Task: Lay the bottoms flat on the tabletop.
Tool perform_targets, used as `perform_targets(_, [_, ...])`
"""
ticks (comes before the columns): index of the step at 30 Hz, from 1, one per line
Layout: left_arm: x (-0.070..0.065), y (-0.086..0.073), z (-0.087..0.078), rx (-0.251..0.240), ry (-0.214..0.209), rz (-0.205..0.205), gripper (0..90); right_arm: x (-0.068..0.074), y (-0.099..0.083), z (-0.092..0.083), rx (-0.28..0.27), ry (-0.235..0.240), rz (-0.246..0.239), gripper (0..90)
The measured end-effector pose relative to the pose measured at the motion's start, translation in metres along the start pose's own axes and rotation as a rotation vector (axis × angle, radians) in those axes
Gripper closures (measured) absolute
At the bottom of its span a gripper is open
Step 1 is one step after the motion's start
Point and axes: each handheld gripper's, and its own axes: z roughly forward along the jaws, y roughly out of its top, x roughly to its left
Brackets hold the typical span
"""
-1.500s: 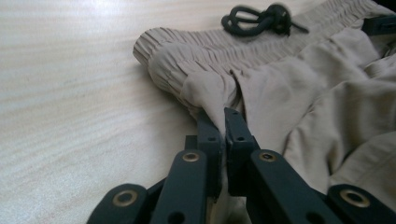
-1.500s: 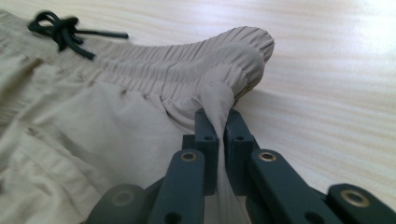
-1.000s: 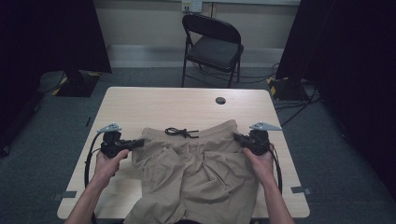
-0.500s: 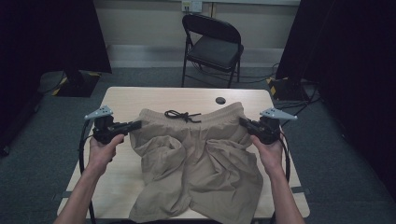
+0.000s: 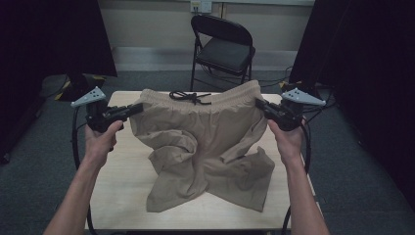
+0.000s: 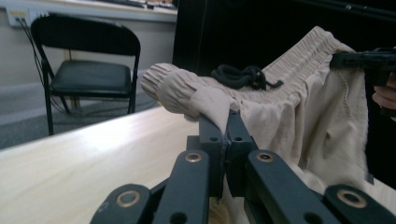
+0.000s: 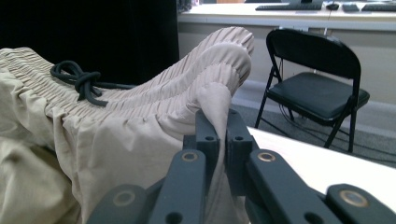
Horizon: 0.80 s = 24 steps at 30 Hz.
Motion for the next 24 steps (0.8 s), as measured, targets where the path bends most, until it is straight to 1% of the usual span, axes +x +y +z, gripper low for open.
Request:
perform_targets(3, [-0.001, 0.012, 0.001, -0.009, 0.006, 0.018, 89.0, 0.000, 0.009, 0.001, -0.010, -0.002, -0.012, 87.6])
perform_targets(5, [0.000, 0.014, 0.001, -0.013, 0.006, 0.016, 89.0, -0.001, 0.015, 0.002, -0.021, -0.005, -0.008, 87.6])
perform_targets(6, [0.001, 0.018, 0.002, -0.016, 0.010, 0.020, 89.0, -0.001, 0.015, 0.002, -0.021, -0.005, -0.008, 87.6])
perform_targets(8, [0.005, 0.024, 0.003, -0.020, 0.012, 0.015, 89.0, -0.005, 0.024, 0.006, -0.027, -0.007, -0.011, 87.5])
perform_targets(10, [0.008, 0.031, 0.007, -0.023, 0.011, 0.021, 88.9, -0.007, 0.028, 0.008, -0.028, -0.010, -0.017, 87.3])
perform_targets(12, [0.012, 0.037, 0.012, -0.023, 0.019, 0.020, 89.0, -0.010, 0.034, 0.014, -0.026, -0.014, -0.019, 87.3])
perform_targets(13, [0.015, 0.041, 0.016, -0.032, 0.026, 0.014, 88.9, -0.012, 0.038, 0.017, -0.030, -0.014, -0.017, 87.2])
perform_targets(15, [0.027, 0.048, 0.027, -0.042, 0.044, -0.018, 88.5, -0.018, 0.046, 0.027, -0.027, -0.019, -0.007, 87.2])
perform_targets(16, [0.031, 0.050, 0.031, -0.045, 0.067, -0.021, 87.3, -0.023, 0.052, 0.035, -0.026, -0.029, -0.002, 87.1])
perform_targets(17, [0.036, 0.053, 0.037, -0.047, 0.094, -0.033, 83.0, -0.026, 0.055, 0.040, -0.021, -0.036, 0.007, 86.5])
perform_targets(18, [0.041, 0.054, 0.041, -0.042, 0.113, -0.050, 75.1, -0.031, 0.058, 0.048, -0.008, -0.052, 0.016, 83.7])
perform_targets(19, [0.045, 0.055, 0.045, -0.029, 0.146, -0.053, 70.3, -0.036, 0.059, 0.056, 0.016, -0.084, 0.014, 76.1])
perform_targets(20, [0.048, 0.055, 0.047, -0.017, 0.165, -0.059, 64.8, -0.042, 0.059, 0.063, 0.052, -0.121, 0.026, 65.8])
perform_targets(21, [0.052, 0.053, 0.050, 0.005, 0.162, -0.071, 61.6, -0.045, 0.058, 0.068, 0.083, -0.136, 0.032, 59.7])
perform_targets(22, [0.054, 0.050, 0.051, 0.021, 0.164, -0.069, 59.5, -0.048, 0.054, 0.073, 0.110, -0.152, 0.029, 54.3])
perform_targets(23, [0.054, 0.045, 0.051, 0.031, 0.159, -0.071, 58.6, -0.049, 0.050, 0.076, 0.117, -0.148, 0.044, 50.4])
perform_targets(24, [0.054, 0.042, 0.051, 0.036, 0.149, -0.071, 58.7, -0.049, 0.045, 0.077, 0.121, -0.141, 0.047, 49.0])
